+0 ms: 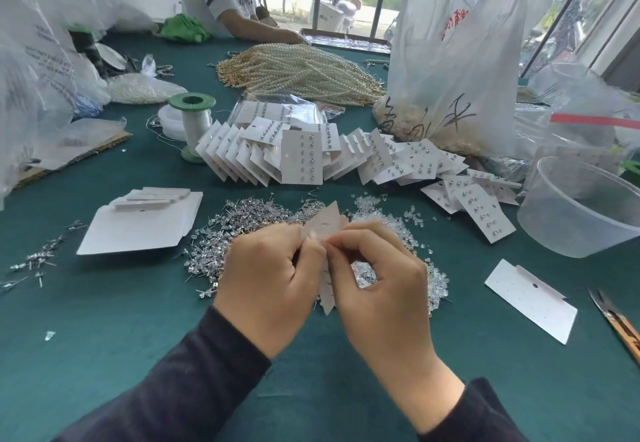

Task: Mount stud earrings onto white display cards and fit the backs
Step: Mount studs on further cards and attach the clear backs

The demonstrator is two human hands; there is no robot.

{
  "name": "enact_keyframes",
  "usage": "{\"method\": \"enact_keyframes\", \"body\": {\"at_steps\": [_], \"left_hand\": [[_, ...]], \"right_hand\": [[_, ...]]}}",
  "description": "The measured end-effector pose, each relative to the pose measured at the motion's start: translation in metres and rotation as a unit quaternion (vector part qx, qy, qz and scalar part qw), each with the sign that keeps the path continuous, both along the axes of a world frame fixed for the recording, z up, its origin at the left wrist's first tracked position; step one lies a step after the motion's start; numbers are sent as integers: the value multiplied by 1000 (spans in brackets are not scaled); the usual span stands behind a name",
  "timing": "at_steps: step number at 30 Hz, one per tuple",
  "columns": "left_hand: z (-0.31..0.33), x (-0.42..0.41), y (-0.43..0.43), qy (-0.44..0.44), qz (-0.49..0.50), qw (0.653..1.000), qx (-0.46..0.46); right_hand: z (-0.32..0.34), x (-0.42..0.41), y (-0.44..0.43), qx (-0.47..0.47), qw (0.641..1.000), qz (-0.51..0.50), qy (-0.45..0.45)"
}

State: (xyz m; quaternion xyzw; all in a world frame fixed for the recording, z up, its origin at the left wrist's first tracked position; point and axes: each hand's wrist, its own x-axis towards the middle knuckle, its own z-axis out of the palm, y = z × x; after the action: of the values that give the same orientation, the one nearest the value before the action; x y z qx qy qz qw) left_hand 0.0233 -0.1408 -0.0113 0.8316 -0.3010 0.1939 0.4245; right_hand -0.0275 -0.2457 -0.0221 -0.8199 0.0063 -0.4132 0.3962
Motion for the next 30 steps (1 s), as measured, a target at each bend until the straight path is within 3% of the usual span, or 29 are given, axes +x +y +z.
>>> {"method": "enact_keyframes", "body": {"at_steps": [22, 30], "left_hand": [[7, 0, 3, -48, -8, 999, 13], [6, 0, 2, -63, -24, 997, 37]], "right_hand": [[6, -8, -1, 30, 999, 28, 12], [6, -6, 0, -11, 1000, 7, 19]]}}
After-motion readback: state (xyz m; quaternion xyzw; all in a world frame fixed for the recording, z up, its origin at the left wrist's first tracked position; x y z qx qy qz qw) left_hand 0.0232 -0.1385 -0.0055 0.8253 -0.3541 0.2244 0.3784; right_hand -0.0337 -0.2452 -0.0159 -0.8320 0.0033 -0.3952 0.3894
